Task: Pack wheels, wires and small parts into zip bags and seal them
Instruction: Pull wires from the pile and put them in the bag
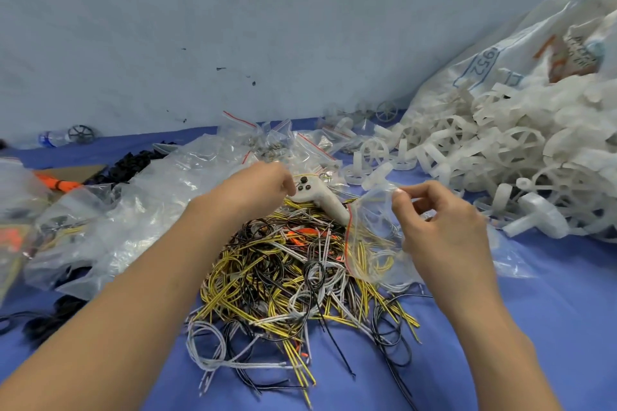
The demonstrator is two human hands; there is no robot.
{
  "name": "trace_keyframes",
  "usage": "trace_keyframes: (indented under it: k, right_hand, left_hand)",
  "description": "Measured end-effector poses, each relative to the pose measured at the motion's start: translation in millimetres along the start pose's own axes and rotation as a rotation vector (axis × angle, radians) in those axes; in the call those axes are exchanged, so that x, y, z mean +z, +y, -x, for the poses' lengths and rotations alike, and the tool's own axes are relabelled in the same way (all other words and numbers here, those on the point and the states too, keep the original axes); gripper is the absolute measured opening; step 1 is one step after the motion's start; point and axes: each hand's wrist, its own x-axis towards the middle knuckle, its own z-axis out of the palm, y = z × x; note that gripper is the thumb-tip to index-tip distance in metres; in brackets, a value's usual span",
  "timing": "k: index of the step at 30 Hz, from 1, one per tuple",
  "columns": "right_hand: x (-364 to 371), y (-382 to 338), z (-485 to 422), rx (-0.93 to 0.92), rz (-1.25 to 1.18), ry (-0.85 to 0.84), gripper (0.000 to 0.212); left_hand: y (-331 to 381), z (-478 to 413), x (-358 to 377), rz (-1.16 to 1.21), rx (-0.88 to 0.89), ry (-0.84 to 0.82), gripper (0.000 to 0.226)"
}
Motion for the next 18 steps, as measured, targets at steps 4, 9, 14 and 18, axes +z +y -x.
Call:
trace_keyframes:
  k: [4, 9, 14, 18]
  right_hand:
    - [-1.4, -0.1, -1.3, 0.002, -0.006, -0.002, 0.020]
    - [-5.2, 1.5, -1.8, 0.019, -0.021, -0.005, 0.020]
    - [-6.9, 0.8, -2.6, 0.018, -0.022, -0.008, 0.021]
    - [-6.7, 0.6, -3.5, 0.013, -0.027, -0.012, 0.020]
  left_hand:
    - [-10.7, -6.5, 9.2, -0.191, -0.032, -0.191, 0.028]
    - [-21.5, -14.8, 21.3, -0.321, -0.064, -0.258, 0.037]
    - [-25.9, -13.7, 27.0, -0.291, -0.065, -0.138, 0.037]
    - [-30.0, -11.3, 21.4, -0.187, -0.028, -0.204, 0.024]
